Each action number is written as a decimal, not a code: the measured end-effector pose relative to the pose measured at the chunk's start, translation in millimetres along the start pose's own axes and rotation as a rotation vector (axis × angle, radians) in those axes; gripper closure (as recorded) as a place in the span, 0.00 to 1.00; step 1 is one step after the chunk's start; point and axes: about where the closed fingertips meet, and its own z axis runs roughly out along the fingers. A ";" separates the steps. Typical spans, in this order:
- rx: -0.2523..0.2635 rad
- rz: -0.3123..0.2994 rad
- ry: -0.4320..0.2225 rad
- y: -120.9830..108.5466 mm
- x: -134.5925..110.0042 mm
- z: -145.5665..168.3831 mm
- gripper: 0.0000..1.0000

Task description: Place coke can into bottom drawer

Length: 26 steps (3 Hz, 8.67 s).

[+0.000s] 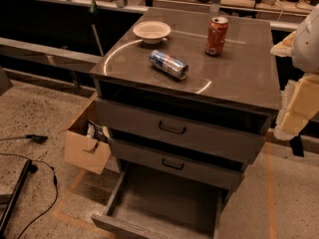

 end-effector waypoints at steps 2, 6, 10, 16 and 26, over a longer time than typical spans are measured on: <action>0.040 0.033 -0.048 -14.6 2.8 5.6 0.00; 0.332 0.384 -0.568 -183.8 14.5 46.3 0.00; 0.529 0.622 -0.725 -286.5 15.1 115.4 0.00; 0.449 0.672 -0.893 -377.9 -52.6 187.4 0.27; 0.169 0.397 -0.952 -144.5 -29.4 3.1 1.00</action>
Offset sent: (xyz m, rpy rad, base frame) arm 0.0811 -0.0378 -0.0119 0.2552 -0.2374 -0.1491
